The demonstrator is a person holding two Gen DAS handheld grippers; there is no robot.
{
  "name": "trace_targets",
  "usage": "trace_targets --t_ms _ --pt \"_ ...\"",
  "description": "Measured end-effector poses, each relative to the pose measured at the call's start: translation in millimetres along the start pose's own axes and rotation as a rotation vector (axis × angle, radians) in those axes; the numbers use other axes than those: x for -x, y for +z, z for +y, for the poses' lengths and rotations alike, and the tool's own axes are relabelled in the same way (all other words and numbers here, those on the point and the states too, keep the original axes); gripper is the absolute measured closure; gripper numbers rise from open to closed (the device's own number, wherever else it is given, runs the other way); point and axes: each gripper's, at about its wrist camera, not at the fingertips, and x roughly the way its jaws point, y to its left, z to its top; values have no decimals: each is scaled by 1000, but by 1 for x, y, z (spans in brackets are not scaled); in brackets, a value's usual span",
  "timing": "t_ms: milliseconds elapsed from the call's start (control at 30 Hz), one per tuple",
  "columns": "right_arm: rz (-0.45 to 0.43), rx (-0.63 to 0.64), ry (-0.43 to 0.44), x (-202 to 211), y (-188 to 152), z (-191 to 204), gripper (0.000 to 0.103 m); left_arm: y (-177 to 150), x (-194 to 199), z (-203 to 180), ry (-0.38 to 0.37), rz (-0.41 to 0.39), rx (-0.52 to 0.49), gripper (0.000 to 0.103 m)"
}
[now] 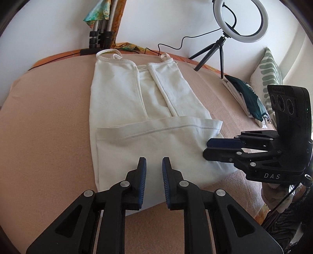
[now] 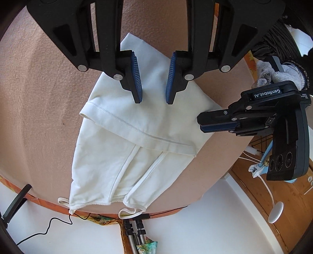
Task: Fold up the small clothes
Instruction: 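Lay the hem over the camisole body and open the right gripper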
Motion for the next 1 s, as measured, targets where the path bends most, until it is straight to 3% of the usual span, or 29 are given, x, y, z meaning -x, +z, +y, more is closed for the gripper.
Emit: trace_targets --t_ms 267,467,567,633,733,1000 --pt "-32 17 -105 -6 9 -11 76 -3 -1 23 82 -18 33 88" --pt "-78 -55 -116 11 19 -25 75 11 8 33 66 -44 72 88" --pt "-108 -86 -130 22 25 -34 64 23 12 42 39 -67 109 75" --pt "-143 -105 -138 32 29 -41 60 32 13 48 25 -77 124 59" --pt "-151 -84 -135 40 39 -49 51 50 11 55 2 -80 118 58" --pt "-152 -112 -119 39 73 -88 48 102 -10 83 -52 -68 147 58"
